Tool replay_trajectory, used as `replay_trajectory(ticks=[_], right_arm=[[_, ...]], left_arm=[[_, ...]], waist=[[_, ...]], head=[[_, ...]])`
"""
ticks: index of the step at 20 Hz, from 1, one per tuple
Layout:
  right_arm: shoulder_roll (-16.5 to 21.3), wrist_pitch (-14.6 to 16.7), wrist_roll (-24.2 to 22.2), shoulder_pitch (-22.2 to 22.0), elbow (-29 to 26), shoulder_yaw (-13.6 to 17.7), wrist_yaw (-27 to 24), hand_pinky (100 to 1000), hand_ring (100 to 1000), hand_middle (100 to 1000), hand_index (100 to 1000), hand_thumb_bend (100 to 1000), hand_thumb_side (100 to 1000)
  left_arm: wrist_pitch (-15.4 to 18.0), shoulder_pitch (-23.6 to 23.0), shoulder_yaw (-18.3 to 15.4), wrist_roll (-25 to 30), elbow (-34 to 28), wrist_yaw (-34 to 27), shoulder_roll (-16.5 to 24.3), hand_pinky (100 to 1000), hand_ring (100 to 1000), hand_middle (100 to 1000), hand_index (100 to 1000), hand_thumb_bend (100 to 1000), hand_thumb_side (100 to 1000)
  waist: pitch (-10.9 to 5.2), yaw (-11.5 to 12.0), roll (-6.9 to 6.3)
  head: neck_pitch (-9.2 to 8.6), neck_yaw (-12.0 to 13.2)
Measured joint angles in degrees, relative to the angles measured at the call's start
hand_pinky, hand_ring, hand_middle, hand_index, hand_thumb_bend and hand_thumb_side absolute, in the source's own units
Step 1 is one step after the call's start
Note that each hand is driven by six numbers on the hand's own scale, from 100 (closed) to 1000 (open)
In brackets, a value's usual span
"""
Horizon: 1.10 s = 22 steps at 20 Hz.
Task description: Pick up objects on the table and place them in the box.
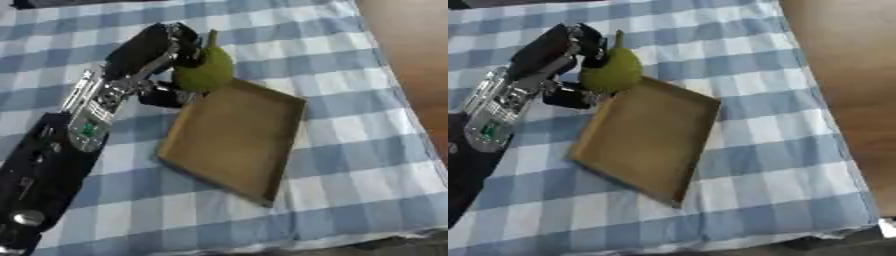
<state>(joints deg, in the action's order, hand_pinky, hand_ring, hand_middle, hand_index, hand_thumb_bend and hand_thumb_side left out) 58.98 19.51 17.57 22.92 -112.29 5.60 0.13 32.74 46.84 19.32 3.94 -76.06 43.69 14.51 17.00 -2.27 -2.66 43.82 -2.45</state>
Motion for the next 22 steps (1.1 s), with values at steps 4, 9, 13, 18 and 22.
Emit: replay_trajectory(ticks=[4,9,13,18,22], right_arm=[[0.0,-0.07,-0.69,1.88,0.03,-0.74,-0.96,752,732,624,735,100,427],[-0.01,-0.41,-1.63,4.57,0.54,-1.8,-2.28,752,731,624,736,100,421],[-0.01,-0.62,-2.25,5.77,1.43,-2.51,-2.78,751,731,623,734,100,427],[-0.01,-0.8,-2.6,6.39,2.39,-2.84,-2.86,751,732,622,732,100,445],[-0.01,-1.03,-3.04,6.61,3.2,-3.15,-2.88,751,734,621,731,100,468]], left_arm=[[0.41,0.0,0.25,0.26,0.96,1.84,-1.38,410,262,347,357,259,100],[1.31,0.14,0.41,-0.58,2.0,4.82,-3.05,410,263,349,363,290,100],[1.86,0.16,1.05,-1.14,2.86,6.65,-4.06,413,264,352,365,260,100],[1.49,0.13,1.87,-0.38,3.36,7.24,-5.11,438,275,369,384,131,100],[-0.8,-0.11,2.15,1.91,3.54,6.5,-5.95,460,286,395,424,100,100]], waist=[[0.13,-0.29,0.01],[0.16,-0.98,-0.04],[0.05,-1.38,-0.28],[-0.12,-1.56,-0.47],[-0.45,-1.2,-1.15]], head=[[0.0,0.15],[0.0,0.44],[0.0,0.64],[0.0,0.84],[0.0,0.88]])
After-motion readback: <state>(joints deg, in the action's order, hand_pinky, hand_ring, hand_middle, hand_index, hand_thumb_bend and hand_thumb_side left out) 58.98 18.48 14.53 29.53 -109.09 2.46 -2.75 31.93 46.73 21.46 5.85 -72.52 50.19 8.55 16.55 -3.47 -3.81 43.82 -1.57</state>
